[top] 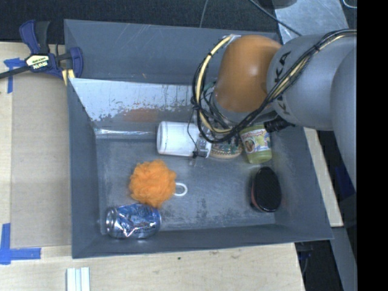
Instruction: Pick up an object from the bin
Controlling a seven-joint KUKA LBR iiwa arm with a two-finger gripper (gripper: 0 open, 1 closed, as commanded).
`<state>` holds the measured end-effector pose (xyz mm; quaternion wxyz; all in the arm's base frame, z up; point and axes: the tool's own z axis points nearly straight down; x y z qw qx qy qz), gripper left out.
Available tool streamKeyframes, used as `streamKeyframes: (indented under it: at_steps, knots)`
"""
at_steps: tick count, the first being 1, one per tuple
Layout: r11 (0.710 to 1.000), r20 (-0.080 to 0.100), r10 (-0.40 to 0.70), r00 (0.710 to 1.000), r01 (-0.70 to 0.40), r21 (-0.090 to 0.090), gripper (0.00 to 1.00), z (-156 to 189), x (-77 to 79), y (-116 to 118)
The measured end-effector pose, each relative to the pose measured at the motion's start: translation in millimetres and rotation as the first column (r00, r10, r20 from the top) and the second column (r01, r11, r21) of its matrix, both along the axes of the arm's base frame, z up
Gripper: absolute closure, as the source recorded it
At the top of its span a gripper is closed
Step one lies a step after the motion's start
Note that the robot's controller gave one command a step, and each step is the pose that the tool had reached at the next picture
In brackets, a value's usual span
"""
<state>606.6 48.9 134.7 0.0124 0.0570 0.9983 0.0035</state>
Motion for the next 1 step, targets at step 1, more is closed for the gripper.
streamKeyframes:
  at_steps: [1]
  knots:
    - [0.999, 0.010, 0.037, 0.999, -0.038, 0.002, 1.00, 104.9, -48.5, 45.5]
